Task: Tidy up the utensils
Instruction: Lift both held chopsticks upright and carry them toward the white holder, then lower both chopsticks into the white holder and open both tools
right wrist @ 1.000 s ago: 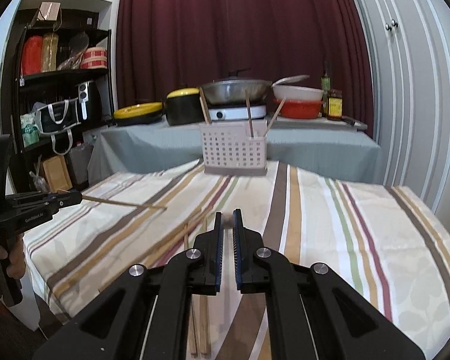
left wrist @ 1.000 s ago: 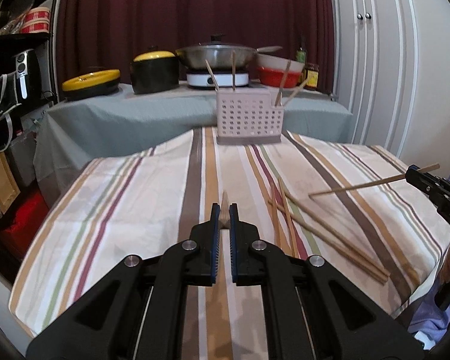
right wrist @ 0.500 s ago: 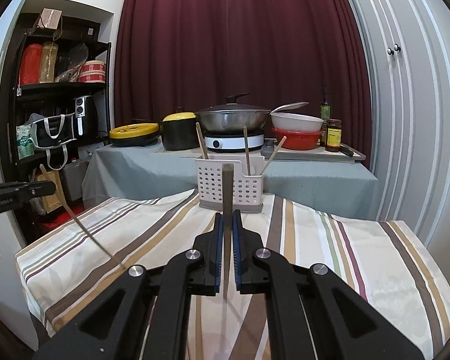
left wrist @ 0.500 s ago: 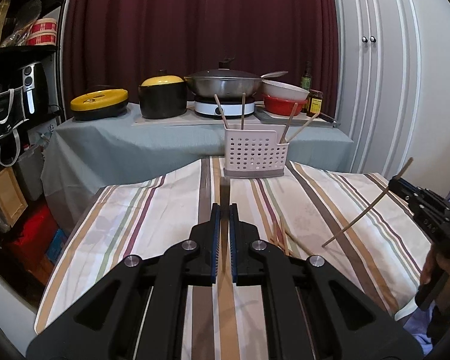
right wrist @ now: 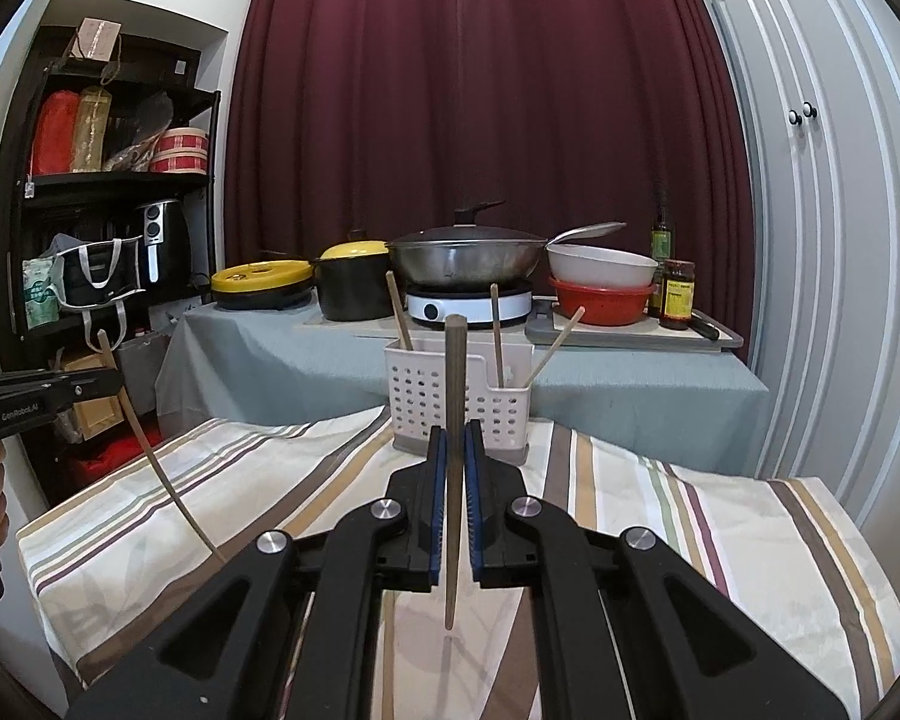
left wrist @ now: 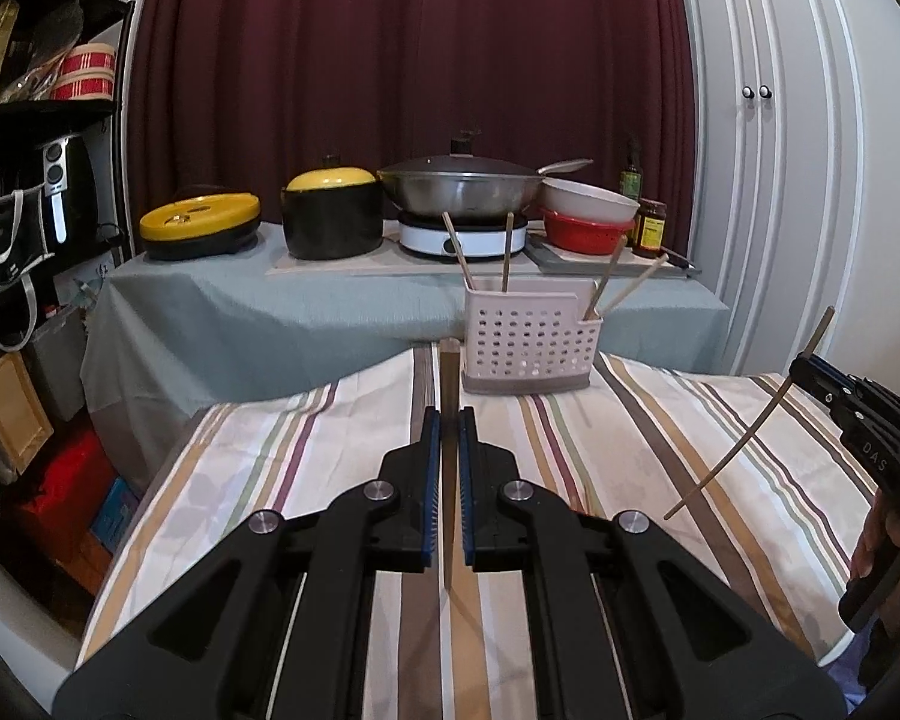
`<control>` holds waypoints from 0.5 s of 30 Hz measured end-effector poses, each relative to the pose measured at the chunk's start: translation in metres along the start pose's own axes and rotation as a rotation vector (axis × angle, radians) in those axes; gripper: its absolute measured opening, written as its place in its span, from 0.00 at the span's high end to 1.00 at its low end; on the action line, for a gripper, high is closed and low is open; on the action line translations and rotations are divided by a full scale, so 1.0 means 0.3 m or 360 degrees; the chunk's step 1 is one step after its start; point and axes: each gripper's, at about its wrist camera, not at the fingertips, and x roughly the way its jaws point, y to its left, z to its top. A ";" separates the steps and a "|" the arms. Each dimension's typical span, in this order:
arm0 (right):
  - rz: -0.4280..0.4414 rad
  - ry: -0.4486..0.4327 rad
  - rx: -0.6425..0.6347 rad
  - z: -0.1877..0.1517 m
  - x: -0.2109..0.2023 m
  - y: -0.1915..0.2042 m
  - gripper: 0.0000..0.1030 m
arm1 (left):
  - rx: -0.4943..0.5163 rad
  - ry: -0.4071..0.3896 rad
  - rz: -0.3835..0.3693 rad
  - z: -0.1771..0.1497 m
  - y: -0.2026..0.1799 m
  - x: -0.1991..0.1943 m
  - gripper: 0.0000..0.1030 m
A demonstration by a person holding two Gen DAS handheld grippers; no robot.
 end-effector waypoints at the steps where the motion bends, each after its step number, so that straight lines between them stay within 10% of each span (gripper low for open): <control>1: 0.0000 -0.0003 0.0001 0.008 0.009 -0.003 0.93 | 0.0003 -0.0018 -0.0003 0.017 -0.003 0.009 0.94; 15: 0.0039 -0.0205 -0.0041 0.259 0.185 -0.021 0.93 | 0.0003 -0.0274 -0.0040 0.330 -0.012 0.199 0.94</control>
